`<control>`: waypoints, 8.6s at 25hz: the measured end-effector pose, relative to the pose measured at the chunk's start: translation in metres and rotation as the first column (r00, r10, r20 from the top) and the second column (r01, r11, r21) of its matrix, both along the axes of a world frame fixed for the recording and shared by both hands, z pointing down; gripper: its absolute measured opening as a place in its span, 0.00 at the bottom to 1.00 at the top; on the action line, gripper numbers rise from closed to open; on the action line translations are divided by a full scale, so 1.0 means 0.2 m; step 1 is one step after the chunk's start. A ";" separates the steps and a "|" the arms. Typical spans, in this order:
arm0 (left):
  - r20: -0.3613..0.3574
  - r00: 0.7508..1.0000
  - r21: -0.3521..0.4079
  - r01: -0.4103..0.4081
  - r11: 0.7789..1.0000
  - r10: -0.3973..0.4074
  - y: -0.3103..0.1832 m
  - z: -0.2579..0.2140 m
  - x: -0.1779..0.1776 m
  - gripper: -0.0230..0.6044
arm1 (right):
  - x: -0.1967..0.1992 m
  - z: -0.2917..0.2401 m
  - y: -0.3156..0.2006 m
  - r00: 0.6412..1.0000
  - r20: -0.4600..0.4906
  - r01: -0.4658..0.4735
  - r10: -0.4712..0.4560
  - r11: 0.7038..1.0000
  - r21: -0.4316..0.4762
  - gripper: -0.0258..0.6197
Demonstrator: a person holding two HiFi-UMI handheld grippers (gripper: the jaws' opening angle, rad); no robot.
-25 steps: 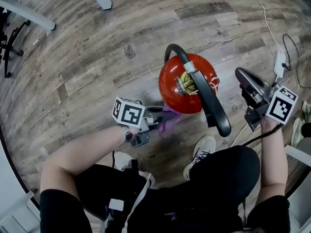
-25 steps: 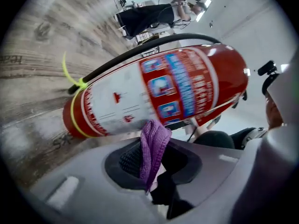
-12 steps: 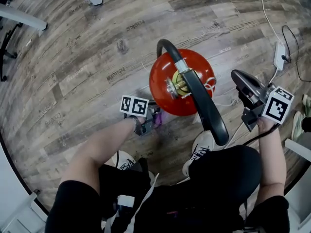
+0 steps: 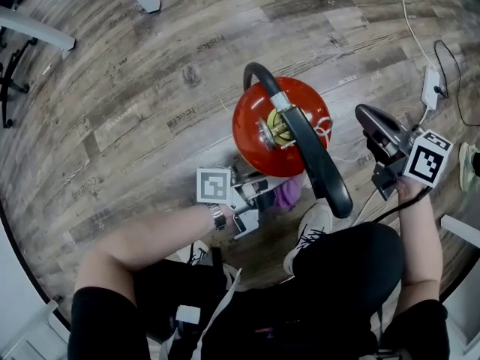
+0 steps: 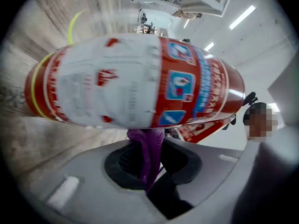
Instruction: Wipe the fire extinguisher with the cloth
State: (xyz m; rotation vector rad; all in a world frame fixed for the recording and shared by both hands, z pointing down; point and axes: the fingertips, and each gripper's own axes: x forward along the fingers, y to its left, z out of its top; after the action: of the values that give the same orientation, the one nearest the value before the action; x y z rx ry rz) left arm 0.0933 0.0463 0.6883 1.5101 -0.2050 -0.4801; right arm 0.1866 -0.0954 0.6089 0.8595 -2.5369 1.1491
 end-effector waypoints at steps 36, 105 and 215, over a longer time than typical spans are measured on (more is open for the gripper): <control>0.250 0.965 0.115 -0.110 0.987 0.079 0.00 0.28 -0.02 0.15 | 0.04 0.12 0.03 1.000 -0.005 -0.014 0.014 0.999 -0.045 0.05; 0.865 0.497 0.498 -0.867 0.003 -0.076 -0.37 -1.28 -0.24 0.16 | -0.16 -0.36 -0.03 0.998 -0.045 -0.043 0.048 0.993 0.110 0.05; 0.499 0.853 0.538 -0.168 0.826 -0.151 -0.07 -3.26 -0.54 0.15 | -0.07 -2.47 0.44 0.986 0.006 -0.160 0.164 0.966 -0.204 0.05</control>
State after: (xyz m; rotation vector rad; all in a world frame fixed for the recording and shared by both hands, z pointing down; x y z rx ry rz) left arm -0.0148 0.0327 0.0365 2.2224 -0.5187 -0.0949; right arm 0.1735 -0.0066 0.1153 1.0204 -2.3490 1.4451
